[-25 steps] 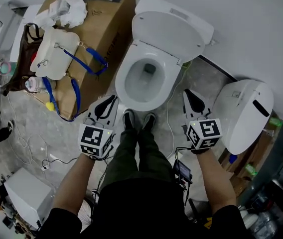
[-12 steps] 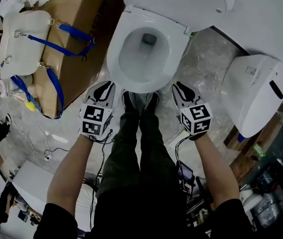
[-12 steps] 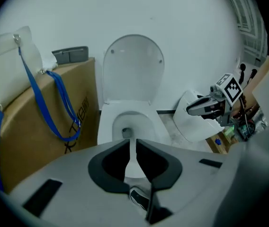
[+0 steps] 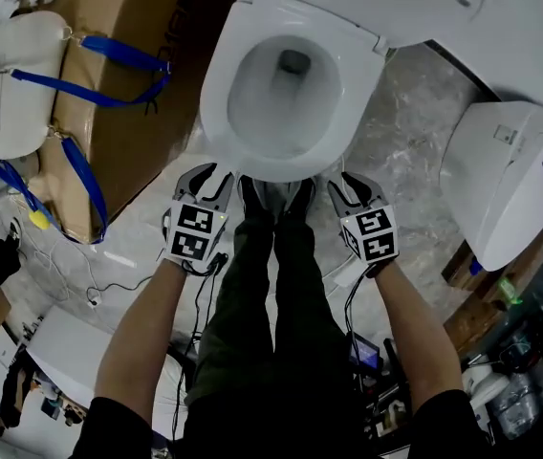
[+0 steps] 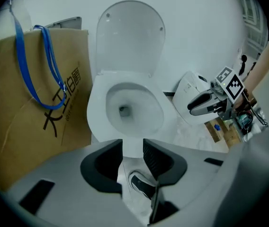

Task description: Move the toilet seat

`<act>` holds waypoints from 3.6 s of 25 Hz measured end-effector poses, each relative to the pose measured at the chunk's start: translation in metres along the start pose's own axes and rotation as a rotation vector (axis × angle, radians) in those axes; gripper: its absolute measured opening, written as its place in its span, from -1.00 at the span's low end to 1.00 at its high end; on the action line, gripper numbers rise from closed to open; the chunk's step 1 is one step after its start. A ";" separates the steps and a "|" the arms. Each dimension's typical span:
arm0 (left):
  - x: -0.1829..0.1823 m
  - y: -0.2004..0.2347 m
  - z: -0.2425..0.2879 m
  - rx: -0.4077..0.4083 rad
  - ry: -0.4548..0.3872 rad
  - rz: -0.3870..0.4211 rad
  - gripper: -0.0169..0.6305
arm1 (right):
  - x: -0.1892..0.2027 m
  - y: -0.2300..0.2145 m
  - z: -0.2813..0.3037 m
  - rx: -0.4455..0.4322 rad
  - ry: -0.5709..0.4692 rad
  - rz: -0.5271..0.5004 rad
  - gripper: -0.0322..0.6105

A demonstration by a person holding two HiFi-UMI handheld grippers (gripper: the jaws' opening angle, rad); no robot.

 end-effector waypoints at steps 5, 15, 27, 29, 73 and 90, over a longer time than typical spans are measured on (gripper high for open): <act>0.042 -0.005 0.023 0.041 0.084 0.081 -0.47 | 0.030 -0.003 0.027 0.014 0.047 -0.041 -0.40; 0.075 0.000 0.059 0.055 0.146 0.106 -0.35 | 0.055 0.000 0.063 0.004 0.101 -0.099 -0.34; 0.080 0.007 0.068 0.047 0.150 0.084 -0.35 | 0.053 -0.003 0.075 -0.006 0.125 -0.145 -0.34; 0.080 0.007 0.068 0.049 0.149 0.079 -0.35 | 0.054 -0.003 0.077 -0.007 0.128 -0.140 -0.34; -0.009 -0.022 -0.030 -0.011 -0.095 0.110 -0.35 | -0.016 0.006 -0.001 -0.197 0.085 -0.095 -0.38; -0.111 -0.032 -0.091 0.004 -0.249 0.115 -0.35 | -0.088 0.003 -0.059 -0.220 0.006 -0.066 -0.38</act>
Point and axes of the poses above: the fingertips, and each gripper's own axes: z forward along the fingers, y to its left, x out of its underside, the point moved 6 cm from there along -z, backward along the fingers, and after that the axes turned 13 degrees about -y, right-handed, at the moved point
